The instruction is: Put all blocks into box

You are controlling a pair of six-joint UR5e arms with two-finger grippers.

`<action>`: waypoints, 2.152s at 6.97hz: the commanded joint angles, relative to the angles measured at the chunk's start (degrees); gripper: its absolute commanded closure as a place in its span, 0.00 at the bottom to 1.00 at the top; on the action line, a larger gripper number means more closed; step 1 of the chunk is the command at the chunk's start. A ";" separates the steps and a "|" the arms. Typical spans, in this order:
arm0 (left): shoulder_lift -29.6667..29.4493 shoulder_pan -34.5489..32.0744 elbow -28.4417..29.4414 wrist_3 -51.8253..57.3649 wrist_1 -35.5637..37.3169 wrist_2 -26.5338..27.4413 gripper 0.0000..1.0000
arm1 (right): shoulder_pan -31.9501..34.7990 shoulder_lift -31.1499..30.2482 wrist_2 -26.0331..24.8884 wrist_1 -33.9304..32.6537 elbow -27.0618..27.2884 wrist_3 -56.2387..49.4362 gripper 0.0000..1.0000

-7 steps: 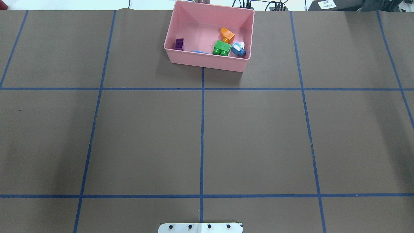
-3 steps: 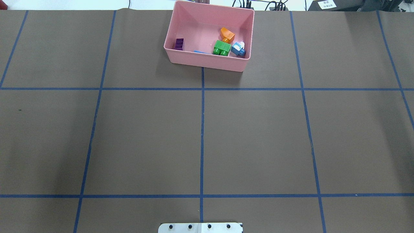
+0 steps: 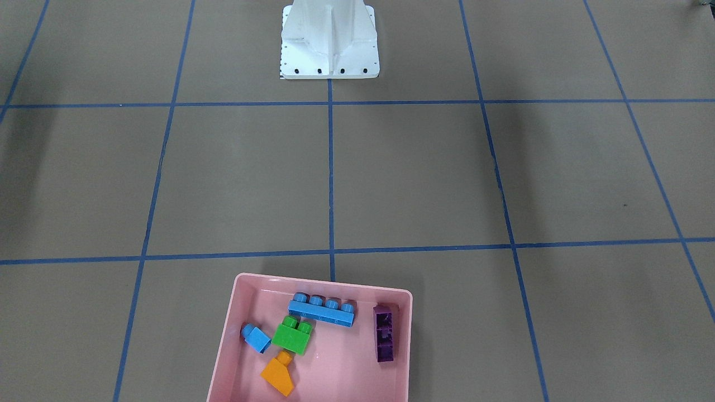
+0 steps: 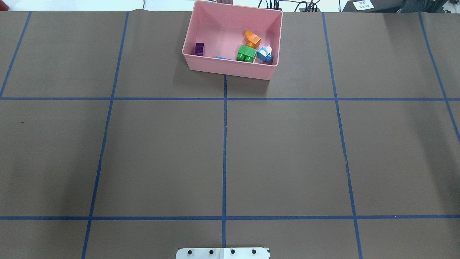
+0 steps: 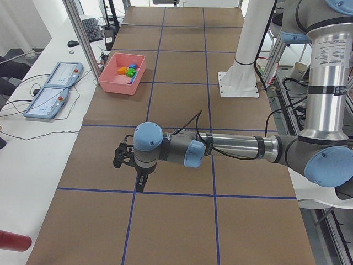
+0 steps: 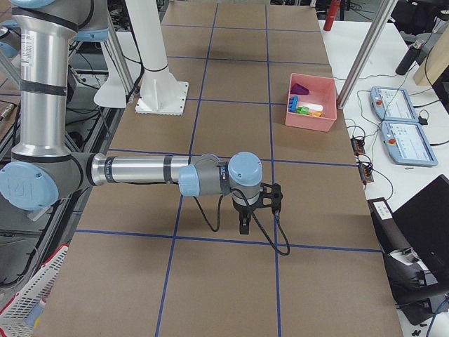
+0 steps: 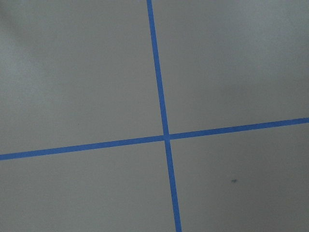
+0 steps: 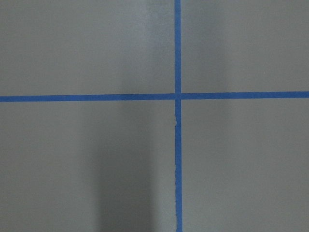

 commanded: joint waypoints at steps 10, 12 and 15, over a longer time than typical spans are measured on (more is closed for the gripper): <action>0.19 0.48 0.92 -0.48 2.02 1.14 0.00 | 2.47 2.09 0.08 -5.80 0.07 -5.17 0.00; 0.19 0.48 0.92 -0.48 1.94 1.06 0.00 | 2.47 2.09 0.08 -5.80 -0.36 -5.17 0.00; 0.19 0.48 0.92 -0.48 2.02 1.05 0.00 | 2.47 2.09 0.08 -5.80 -0.54 -5.17 0.00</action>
